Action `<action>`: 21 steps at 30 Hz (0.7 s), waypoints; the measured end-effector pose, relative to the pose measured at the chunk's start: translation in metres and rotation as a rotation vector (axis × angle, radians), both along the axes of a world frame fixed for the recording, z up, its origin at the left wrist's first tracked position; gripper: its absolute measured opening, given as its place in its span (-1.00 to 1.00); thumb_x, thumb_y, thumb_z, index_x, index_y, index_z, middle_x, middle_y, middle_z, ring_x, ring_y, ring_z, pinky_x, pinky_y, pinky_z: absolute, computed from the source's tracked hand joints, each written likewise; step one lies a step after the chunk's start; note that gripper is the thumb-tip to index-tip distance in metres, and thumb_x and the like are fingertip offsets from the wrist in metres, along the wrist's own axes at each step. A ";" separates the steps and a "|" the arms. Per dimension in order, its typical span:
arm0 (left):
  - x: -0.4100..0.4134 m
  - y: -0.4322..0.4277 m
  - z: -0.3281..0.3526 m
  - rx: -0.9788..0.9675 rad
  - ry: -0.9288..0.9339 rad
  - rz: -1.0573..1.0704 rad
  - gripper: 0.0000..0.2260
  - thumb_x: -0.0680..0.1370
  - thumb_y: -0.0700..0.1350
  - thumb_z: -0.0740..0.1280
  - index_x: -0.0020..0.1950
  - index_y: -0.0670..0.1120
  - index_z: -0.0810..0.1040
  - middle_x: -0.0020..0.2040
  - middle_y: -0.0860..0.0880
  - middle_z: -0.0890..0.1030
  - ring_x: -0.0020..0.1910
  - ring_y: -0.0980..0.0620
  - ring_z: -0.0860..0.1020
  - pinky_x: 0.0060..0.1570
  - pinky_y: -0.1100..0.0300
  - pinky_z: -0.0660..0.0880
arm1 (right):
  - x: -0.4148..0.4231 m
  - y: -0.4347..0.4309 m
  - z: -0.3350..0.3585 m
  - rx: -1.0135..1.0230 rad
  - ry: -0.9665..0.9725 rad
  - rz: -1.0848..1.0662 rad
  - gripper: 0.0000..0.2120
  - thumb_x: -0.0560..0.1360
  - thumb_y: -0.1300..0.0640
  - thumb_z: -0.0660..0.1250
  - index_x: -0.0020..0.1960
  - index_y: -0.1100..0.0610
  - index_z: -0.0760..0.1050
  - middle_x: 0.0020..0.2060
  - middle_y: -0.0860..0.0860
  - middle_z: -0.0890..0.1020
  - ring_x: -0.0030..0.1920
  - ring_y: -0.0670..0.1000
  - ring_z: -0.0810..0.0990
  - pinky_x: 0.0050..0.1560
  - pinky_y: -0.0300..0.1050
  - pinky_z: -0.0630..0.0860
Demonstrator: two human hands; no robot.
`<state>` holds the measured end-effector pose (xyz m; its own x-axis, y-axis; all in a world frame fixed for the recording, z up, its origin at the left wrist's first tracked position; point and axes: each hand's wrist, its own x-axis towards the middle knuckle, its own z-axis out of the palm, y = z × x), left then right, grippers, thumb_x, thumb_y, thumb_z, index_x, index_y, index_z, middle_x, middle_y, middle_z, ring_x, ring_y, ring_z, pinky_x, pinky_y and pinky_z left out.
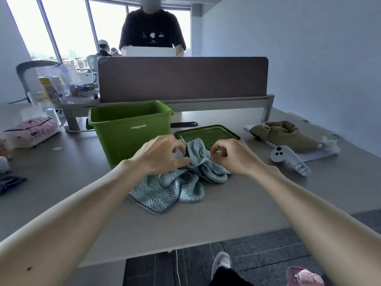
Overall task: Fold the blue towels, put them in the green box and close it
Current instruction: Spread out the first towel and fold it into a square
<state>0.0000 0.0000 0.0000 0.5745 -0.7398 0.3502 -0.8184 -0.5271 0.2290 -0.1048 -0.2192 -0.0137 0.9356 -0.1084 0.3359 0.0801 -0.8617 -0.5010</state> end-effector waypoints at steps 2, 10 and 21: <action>0.000 -0.010 -0.004 0.107 -0.017 -0.023 -0.52 0.41 0.39 0.35 0.13 0.06 0.58 0.00 0.11 0.46 0.02 0.09 0.45 0.08 0.04 0.46 | 0.006 -0.001 -0.002 -0.033 0.033 -0.015 -0.88 0.49 -0.03 0.44 -0.03 -0.02 0.58 -0.35 -0.18 0.50 -0.36 -0.23 0.45 -0.32 -0.26 0.32; 0.031 -0.042 -0.011 0.227 -0.018 -0.096 -0.76 0.53 0.19 0.36 0.02 0.06 0.65 -0.01 0.07 0.48 0.05 0.05 0.46 0.21 -0.03 0.36 | 0.038 -0.020 -0.016 -0.145 0.158 0.077 -0.57 0.35 -0.23 0.49 0.12 -0.05 0.58 -0.12 -0.16 0.56 -0.17 -0.24 0.48 -0.22 -0.28 0.37; 0.041 -0.059 0.073 -0.277 0.114 -0.100 -0.86 0.61 -0.03 0.32 -0.07 -0.06 0.58 -0.28 0.08 0.64 -0.38 0.17 0.52 -0.28 0.15 0.44 | 0.073 -0.007 0.042 0.108 -0.132 0.064 -0.72 0.53 0.07 0.37 -0.31 0.16 0.47 -0.49 -0.01 0.50 -0.48 -0.10 0.39 -0.34 -0.07 0.39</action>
